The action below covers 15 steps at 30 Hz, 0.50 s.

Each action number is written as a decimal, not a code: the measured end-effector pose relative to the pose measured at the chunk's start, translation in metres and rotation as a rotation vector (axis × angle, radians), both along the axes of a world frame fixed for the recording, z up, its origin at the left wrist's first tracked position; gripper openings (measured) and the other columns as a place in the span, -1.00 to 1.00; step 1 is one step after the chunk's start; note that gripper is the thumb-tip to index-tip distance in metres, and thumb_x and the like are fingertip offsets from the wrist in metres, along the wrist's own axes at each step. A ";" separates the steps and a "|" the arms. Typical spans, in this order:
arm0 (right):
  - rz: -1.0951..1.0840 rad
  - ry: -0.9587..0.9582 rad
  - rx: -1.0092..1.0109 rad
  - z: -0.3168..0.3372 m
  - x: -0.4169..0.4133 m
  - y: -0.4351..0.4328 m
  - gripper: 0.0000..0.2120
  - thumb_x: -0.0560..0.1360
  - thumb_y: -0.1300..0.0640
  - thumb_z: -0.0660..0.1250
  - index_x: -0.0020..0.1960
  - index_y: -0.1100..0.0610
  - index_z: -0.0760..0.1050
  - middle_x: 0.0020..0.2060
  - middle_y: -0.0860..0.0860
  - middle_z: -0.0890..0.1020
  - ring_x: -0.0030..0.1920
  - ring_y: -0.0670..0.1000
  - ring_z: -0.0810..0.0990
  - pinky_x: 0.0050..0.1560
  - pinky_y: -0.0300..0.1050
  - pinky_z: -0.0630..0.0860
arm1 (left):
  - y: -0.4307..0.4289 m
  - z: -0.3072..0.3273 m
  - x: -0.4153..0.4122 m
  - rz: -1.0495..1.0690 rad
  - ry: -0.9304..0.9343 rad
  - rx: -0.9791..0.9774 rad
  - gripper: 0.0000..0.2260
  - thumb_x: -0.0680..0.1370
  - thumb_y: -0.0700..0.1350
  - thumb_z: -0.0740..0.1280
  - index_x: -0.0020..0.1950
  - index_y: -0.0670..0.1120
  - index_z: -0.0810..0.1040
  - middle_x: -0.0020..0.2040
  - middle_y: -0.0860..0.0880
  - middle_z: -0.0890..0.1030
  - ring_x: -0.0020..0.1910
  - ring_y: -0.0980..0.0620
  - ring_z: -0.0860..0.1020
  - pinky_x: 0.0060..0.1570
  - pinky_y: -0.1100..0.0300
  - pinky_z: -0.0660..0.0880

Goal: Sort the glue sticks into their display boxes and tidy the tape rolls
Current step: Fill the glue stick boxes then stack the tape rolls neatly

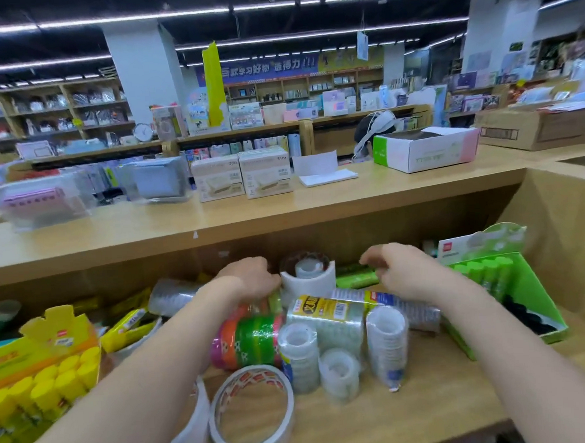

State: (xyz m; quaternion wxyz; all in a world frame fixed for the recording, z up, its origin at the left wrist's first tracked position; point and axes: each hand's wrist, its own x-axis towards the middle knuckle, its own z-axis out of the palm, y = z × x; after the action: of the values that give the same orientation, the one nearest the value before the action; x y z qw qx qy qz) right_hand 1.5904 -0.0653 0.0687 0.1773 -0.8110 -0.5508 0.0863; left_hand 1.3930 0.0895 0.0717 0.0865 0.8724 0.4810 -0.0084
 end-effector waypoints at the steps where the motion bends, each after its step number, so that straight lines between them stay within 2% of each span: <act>1: 0.023 -0.030 -0.088 -0.003 0.003 0.012 -0.56 0.54 0.31 0.17 0.35 -0.02 0.46 0.33 0.02 0.51 0.31 0.07 0.48 0.30 -0.09 0.42 | -0.002 0.002 0.000 0.014 -0.009 -0.001 -0.64 0.57 0.09 0.18 0.25 -0.09 0.48 0.26 -0.10 0.54 0.17 -0.11 0.52 0.04 0.12 0.46; 4: 0.066 -0.097 -0.234 -0.011 0.008 0.039 -0.52 0.54 0.30 0.18 0.39 -0.04 0.40 0.37 0.02 0.45 0.31 0.09 0.47 0.27 -0.06 0.45 | -0.014 0.007 -0.006 0.025 -0.045 0.043 -0.71 0.60 0.03 0.21 0.24 -0.10 0.44 0.24 -0.11 0.54 0.17 -0.11 0.52 -0.07 0.17 0.39; 6: 0.089 -0.121 -0.245 -0.016 0.010 0.049 -0.49 0.50 0.31 0.18 0.40 -0.03 0.38 0.37 0.03 0.46 0.30 0.11 0.47 0.25 -0.01 0.46 | -0.027 0.008 -0.014 0.008 -0.116 0.109 -0.72 0.62 0.00 0.22 0.31 -0.03 0.40 0.20 -0.09 0.56 0.19 -0.12 0.51 0.01 0.14 0.41; 8: 0.103 -0.151 -0.255 -0.017 0.010 0.052 -0.47 0.49 0.30 0.21 0.42 0.00 0.36 0.36 0.06 0.46 0.30 0.13 0.47 0.23 0.00 0.48 | -0.043 0.008 -0.024 -0.066 -0.215 0.176 -0.79 0.61 -0.04 0.24 0.25 0.07 0.40 0.05 -0.04 0.59 0.12 -0.12 0.54 0.05 0.08 0.43; 10: 0.091 -0.172 -0.257 -0.017 0.010 0.054 -0.50 0.49 0.29 0.23 0.40 0.03 0.39 0.33 0.09 0.48 0.26 0.15 0.50 0.18 -0.01 0.50 | -0.060 0.009 -0.032 -0.155 -0.325 0.233 -0.83 0.61 -0.07 0.25 0.19 0.06 0.42 -0.07 0.02 0.59 0.02 -0.09 0.54 0.08 0.04 0.39; 12: 0.084 -0.173 -0.264 -0.016 0.011 0.055 -0.55 0.49 0.28 0.23 0.37 0.08 0.43 0.29 0.11 0.51 0.22 0.16 0.53 0.15 -0.02 0.51 | -0.076 0.009 -0.039 -0.217 -0.430 0.263 -0.83 0.61 -0.10 0.26 0.19 0.04 0.45 -0.10 0.05 0.60 -0.03 -0.06 0.53 0.14 0.04 0.34; 15: 0.095 -0.189 -0.326 -0.014 0.010 0.055 -0.62 0.46 0.27 0.27 0.28 0.16 0.45 0.20 0.13 0.55 0.14 0.16 0.56 0.10 -0.01 0.55 | -0.094 0.007 -0.044 -0.290 -0.533 0.323 -0.82 0.61 -0.11 0.25 0.19 0.06 0.46 -0.14 0.04 0.59 -0.08 -0.05 0.49 -0.05 0.10 0.29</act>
State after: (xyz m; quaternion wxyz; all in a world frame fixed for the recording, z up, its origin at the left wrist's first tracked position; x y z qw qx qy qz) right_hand 1.6004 -0.0101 0.0550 -0.0130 -0.8066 -0.5814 0.1061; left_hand 1.3493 -0.0042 0.0789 0.0678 0.9056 0.3075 0.2840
